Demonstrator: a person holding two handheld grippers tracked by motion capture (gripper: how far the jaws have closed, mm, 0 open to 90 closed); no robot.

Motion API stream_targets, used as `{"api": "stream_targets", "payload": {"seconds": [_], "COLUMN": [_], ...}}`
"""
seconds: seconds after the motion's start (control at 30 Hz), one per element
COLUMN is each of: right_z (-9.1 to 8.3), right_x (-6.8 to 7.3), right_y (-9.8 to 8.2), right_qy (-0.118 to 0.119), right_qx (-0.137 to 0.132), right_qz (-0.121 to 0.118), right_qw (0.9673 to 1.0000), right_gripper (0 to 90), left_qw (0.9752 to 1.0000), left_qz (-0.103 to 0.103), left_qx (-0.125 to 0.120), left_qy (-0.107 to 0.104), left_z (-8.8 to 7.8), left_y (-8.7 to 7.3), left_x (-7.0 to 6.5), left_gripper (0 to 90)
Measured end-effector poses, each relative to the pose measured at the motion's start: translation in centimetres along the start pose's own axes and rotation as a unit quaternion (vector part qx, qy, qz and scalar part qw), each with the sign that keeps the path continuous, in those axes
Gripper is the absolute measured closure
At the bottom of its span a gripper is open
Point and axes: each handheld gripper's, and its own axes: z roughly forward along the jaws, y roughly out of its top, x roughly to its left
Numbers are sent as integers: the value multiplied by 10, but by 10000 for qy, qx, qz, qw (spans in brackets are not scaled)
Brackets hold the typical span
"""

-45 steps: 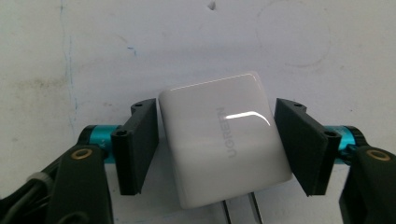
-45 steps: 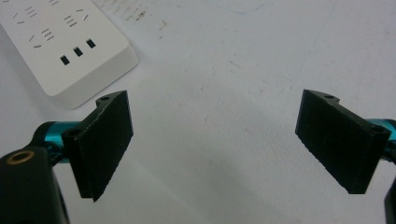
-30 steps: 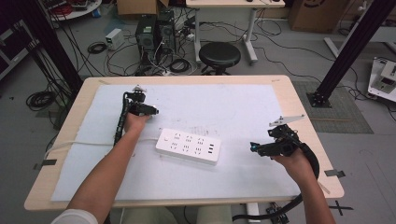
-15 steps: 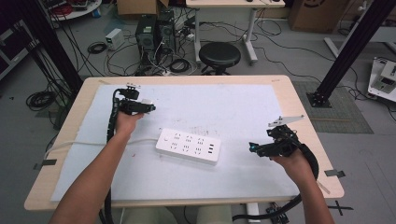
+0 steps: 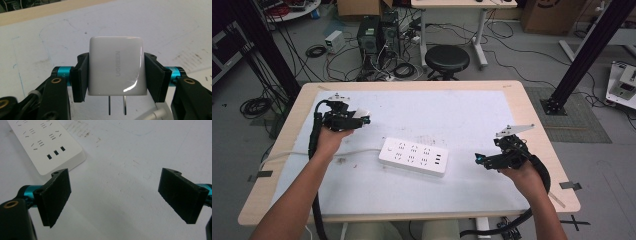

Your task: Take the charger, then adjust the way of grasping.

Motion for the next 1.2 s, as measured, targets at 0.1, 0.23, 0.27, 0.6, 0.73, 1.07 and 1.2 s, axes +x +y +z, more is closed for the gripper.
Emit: {"api": "stream_targets", "payload": {"seconds": [0.1, 0.23, 0.27, 0.6, 0.73, 1.07, 1.2], "right_z": [0, -1, -1, 0, -1, 1, 2], "right_x": [2, 5, 6, 8, 7, 12, 13], "right_y": [0, 0, 0, 3, 4, 7, 10], "right_qy": [0, 21, 43, 70, 64, 101, 85], "right_qx": [-17, -44, -80, -69, -74, -130, -105], "right_qz": [-1, 9, -40, -88, -81, -181, -75], "right_qw": [10000, 10000, 10000, 9999, 9999, 9997, 9999], "right_gripper": [113, 113, 113, 113, 113, 113, 113], "left_qw": [9998, 9987, 9984, 9916, 9888, 9781, 9747], "left_qz": [124, 385, 402, 925, 1050, 1558, 1686], "left_qx": [-109, -204, -235, -498, -560, -594, -606], "left_qy": [-94, -278, -332, -755, -905, -1249, -1340], "left_z": [-11, -23, -26, -50, -54, -56, -57], "left_y": [-3, -8, -9, -18, -20, -27, -30], "left_x": [-3, -10, -12, -27, -33, -53, -58], "left_gripper": [427, 427, 427, 426, 426, 426, 425]}}
